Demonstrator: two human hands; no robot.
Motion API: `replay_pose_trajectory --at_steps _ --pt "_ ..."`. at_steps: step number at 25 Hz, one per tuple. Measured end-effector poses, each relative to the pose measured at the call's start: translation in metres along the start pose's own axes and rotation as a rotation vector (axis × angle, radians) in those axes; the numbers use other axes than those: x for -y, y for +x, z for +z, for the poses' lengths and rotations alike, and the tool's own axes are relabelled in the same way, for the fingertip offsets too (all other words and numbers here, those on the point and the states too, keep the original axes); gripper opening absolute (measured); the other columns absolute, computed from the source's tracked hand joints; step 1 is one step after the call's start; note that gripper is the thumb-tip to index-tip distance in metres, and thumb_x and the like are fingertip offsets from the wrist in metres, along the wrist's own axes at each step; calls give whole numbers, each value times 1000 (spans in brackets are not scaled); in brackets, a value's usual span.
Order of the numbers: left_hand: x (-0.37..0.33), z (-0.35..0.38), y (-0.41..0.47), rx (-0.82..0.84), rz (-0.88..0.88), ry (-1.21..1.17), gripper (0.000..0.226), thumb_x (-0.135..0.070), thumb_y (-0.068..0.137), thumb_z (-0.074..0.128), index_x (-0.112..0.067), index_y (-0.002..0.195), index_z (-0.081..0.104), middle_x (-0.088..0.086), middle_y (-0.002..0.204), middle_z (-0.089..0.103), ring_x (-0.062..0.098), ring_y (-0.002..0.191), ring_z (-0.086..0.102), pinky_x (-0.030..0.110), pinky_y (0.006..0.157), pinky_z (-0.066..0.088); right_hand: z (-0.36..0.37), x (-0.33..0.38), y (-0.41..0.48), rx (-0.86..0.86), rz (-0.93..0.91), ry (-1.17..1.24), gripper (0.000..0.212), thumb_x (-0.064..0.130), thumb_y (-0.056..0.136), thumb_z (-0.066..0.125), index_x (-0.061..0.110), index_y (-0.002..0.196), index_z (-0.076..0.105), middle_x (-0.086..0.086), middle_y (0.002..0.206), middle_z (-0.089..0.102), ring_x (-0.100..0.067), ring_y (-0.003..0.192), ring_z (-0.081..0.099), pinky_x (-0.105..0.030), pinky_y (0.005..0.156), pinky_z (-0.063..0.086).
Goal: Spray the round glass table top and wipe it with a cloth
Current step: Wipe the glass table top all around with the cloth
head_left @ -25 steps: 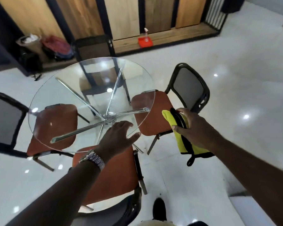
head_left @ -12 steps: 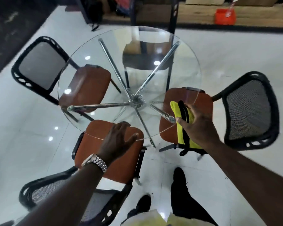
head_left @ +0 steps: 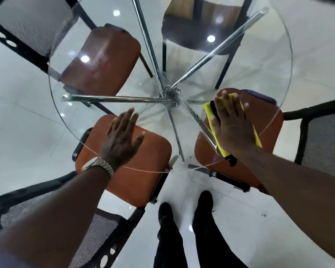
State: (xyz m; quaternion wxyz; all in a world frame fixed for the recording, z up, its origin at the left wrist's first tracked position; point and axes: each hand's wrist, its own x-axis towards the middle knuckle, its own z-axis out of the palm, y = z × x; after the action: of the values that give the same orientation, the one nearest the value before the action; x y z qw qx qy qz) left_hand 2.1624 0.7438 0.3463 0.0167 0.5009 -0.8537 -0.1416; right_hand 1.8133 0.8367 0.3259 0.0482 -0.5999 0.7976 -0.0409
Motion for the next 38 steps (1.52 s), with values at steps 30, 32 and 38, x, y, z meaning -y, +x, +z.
replay_pose_trajectory --at_steps 30,32,38 --pt "32 31 8 -40 58 -41 66 -30 102 35 -14 164 21 3 173 14 17 160 6 42 131 7 25 58 -1 -159 2 82 50 24 111 41 5 156 48 -13 171 37 -33 161 30 -56 130 25" --pt "32 34 8 -56 54 -36 65 -29 102 36 -15 164 21 1 173 13 16 160 6 40 131 6 22 46 44 -163 92 61 50 24 110 38 7 156 48 -12 172 36 -33 162 28 -60 130 22" --pt "35 35 8 -71 53 -49 65 -30 100 36 -16 163 25 1 172 17 17 160 10 42 131 9 22 86 -35 -127 145 -5 49 29 112 41 17 159 45 -5 177 27 -28 164 23 -64 127 19"
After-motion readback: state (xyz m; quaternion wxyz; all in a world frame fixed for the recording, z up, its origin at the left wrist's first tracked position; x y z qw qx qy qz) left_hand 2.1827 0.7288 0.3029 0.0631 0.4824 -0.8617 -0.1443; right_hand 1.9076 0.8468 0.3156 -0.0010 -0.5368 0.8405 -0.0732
